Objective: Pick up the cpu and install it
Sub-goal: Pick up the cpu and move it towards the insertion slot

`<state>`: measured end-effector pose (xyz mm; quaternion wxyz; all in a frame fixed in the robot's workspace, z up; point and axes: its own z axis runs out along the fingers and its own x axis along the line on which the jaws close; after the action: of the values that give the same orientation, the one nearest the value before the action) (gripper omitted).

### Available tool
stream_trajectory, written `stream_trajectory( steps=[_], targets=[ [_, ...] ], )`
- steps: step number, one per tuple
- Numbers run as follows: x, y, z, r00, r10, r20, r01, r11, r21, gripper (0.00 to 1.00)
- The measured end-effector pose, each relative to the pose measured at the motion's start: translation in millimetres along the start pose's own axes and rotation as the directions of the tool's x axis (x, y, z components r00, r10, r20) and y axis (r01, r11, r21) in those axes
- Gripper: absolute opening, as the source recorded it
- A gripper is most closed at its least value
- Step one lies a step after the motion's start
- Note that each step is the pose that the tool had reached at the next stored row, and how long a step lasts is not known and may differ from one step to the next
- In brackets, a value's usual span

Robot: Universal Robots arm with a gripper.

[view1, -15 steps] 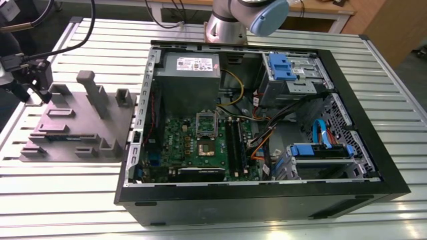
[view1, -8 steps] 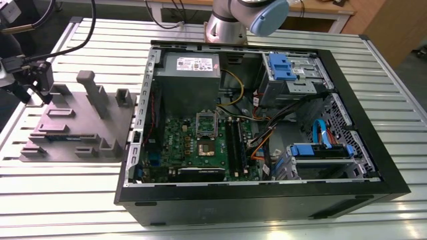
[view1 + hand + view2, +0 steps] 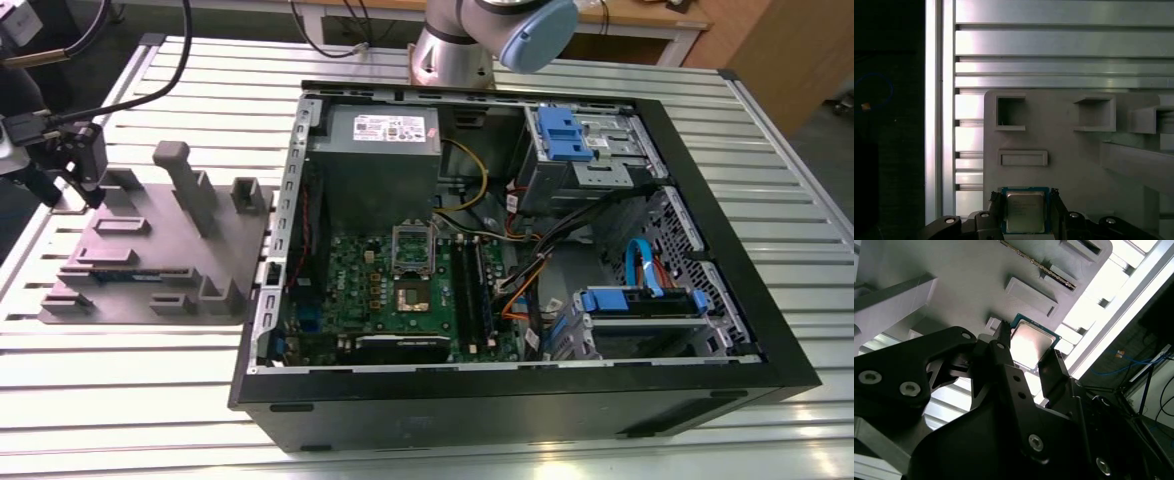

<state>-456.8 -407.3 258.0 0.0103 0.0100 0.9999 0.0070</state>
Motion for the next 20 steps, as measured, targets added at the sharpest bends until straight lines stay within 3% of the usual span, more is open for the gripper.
stream_trajectory(
  steps=[5, 9, 20],
  targets=[
    [0.0, 0.0, -0.3, 1.0000, 0.000, 0.0001, 0.000, 1.0000, 0.0000, 0.47],
    [-0.1, 0.1, -4.7, 1.0000, 0.000, 0.0000, 0.000, 1.0000, 0.0000, 0.47],
    [-0.1, 0.1, -4.9, 1.0000, 0.000, 0.0000, 0.000, 1.0000, 0.0004, 0.47]
  ],
)
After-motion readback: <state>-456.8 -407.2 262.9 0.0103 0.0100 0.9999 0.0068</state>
